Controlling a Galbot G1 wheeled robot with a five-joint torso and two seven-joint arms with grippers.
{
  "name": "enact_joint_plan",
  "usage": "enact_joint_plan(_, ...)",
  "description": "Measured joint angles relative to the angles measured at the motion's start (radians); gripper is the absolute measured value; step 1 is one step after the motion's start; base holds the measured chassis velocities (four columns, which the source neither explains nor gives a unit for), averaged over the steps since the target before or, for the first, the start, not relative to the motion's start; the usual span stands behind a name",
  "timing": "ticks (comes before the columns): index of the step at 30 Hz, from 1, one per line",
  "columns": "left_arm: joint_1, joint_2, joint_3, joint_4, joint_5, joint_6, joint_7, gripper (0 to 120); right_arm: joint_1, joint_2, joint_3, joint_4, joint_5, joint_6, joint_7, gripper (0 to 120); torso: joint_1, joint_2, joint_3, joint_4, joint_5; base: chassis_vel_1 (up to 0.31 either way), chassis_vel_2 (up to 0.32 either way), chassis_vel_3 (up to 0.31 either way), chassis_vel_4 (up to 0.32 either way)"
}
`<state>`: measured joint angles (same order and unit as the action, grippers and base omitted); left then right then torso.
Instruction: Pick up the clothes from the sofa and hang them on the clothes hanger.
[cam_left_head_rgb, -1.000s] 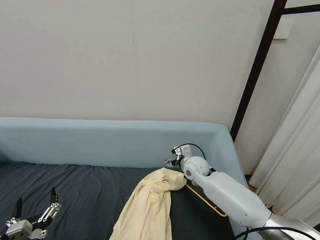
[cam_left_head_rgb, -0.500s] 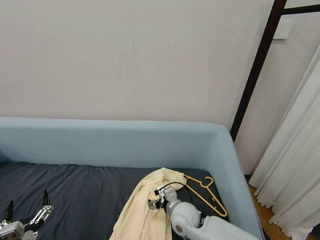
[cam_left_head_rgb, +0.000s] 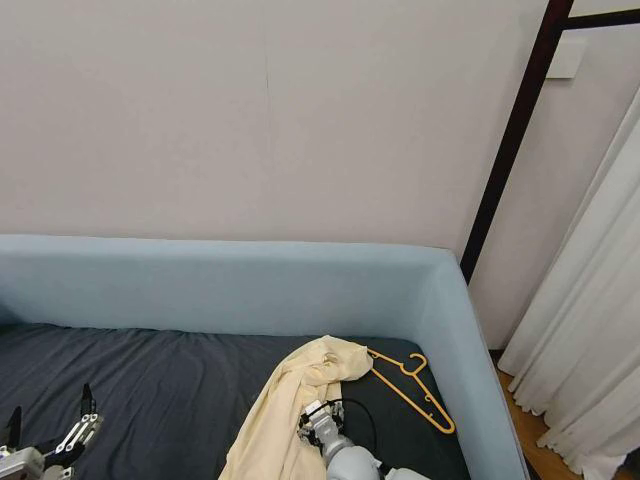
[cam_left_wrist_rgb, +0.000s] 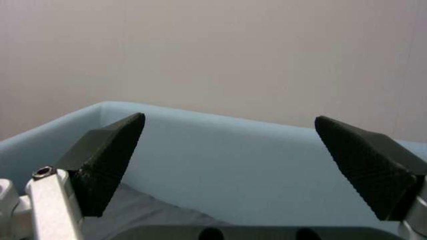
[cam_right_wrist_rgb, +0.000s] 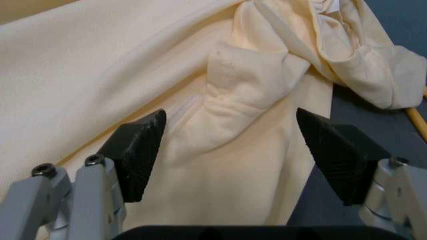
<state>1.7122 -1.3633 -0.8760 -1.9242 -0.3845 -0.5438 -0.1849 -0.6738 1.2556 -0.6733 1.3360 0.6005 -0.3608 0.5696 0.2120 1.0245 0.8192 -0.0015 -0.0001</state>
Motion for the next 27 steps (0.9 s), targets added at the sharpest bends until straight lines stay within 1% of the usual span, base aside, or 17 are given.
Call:
enact_joint_plan(3,0.003,-0.002,0.0,-0.006,0.002,0.0,0.0,100,-0.019,0.003,0.002,0.006,-0.006,0.005,0.003,69,0.0,0.0,0.0,-0.0001,0.0,0.0,0.0,0.0,0.0)
enact_joint_plan(9,0.003,-0.005,0.001,-0.014,0.005,0.001,0.0,100,-0.015,0.007,-0.002,0.028,0.022,-0.012,0.012,68,0.0,0.0,0.0,0.0,0.0,0.0,0.0,0.0,0.0)
enact_joint_plan(11,0.004,-0.005,0.001,-0.015,0.006,0.001,0.0,100,-0.016,0.001,-0.01,0.05,0.032,-0.043,0.02,68,0.0,0.0,0.0,0.0,0.0,0.0,0.0,0.0,0.0)
enact_joint_plan(12,0.004,-0.005,0.001,-0.015,0.006,0.001,0.0,100,-0.016,0.001,-0.01,0.05,0.032,-0.043,0.02,68,0.0,0.0,0.0,0.0,0.0,0.0,0.0,0.0,0.0)
enact_joint_plan(13,0.004,-0.005,0.0,-0.015,0.006,0.001,0.0,100,-0.017,-0.004,-0.016,0.062,0.038,-0.069,0.026,68,0.0,0.0,0.0,0.0,0.0,0.0,0.0,0.0,0.0)
enact_joint_plan(16,0.004,-0.005,-0.001,-0.015,0.005,0.001,-0.001,100,-0.022,-0.008,-0.023,0.071,0.043,-0.115,0.039,75,0.0,0.0,0.0,0.0,0.0,0.0,0.0,0.0,0.0)
enact_joint_plan(21,0.0,-0.004,0.0,-0.012,0.005,0.001,-0.001,100,-0.034,-0.021,-0.032,0.093,0.053,-0.152,0.051,77,0.0,0.0,0.0,0.0,0.0,0.0,0.0,0.0,0.0)
enact_joint_plan(27,-0.007,-0.003,0.004,-0.004,0.004,0.001,-0.001,100,-0.047,-0.032,-0.043,0.113,0.058,-0.164,0.062,77,0.0,0.0,0.0,0.0,0.0001,0.0,0.0,0.0,0.0)
